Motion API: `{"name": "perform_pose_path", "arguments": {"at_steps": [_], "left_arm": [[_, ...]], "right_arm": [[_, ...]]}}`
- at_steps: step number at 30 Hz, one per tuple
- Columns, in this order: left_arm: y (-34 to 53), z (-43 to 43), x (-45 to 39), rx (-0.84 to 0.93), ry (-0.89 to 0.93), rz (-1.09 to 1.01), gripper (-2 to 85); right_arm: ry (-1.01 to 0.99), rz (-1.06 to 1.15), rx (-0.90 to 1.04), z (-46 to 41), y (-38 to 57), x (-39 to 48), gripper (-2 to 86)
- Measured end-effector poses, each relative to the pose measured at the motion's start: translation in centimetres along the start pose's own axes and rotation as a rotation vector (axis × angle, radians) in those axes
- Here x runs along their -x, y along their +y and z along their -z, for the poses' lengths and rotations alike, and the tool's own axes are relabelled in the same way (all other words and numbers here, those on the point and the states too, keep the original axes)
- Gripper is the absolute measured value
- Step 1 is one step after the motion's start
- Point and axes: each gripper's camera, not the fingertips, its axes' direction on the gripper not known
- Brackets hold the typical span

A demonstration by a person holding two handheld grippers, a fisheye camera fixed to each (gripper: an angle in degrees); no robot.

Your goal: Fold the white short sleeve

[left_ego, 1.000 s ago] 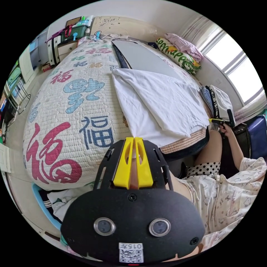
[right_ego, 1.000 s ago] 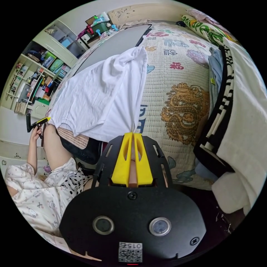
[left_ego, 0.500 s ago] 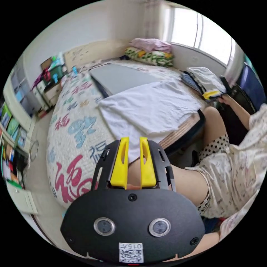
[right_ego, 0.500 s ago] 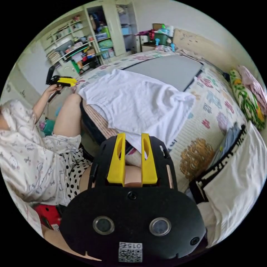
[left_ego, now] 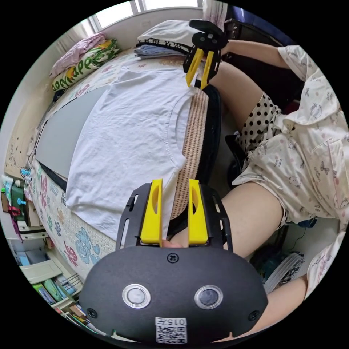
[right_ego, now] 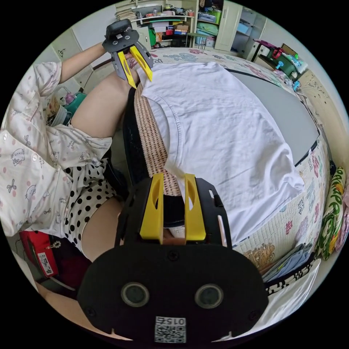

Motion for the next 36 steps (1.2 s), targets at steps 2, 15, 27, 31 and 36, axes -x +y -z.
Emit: {"name": "perform_pose_path", "arguments": {"at_steps": [2, 15, 27, 31, 36], "left_arm": [[-1.2, -0.9, 0.1, 0.013, -0.011, -0.006, 8.9], [0.5, -0.7, 3.6, -0.154, 0.083, 0.099, -0.4], [-0.6, 11.2, 32.6, -0.384, -0.119, 0.345, 0.6], [-1.8, 14.4, 42.8, -0.605, -0.425, 0.824, 6.4], [-2.1, 6.3, 37.5, -0.607, -0.252, 0.685, 8.4]], "right_arm": [[0.013, 0.024, 0.026, -1.5, 0.1, 0.6, 9.5], [-0.029, -0.005, 0.021, -1.5, -1.6, 0.8, 1.4], [0.334, -0.270, -0.131, 15.7, -20.7, -26.1, 1.0], [0.374, -0.623, -0.383, 22.9, -29.1, -38.1, 7.6], [0.006, -0.439, -0.505, 17.7, -29.1, -34.3, 8.7]]}}
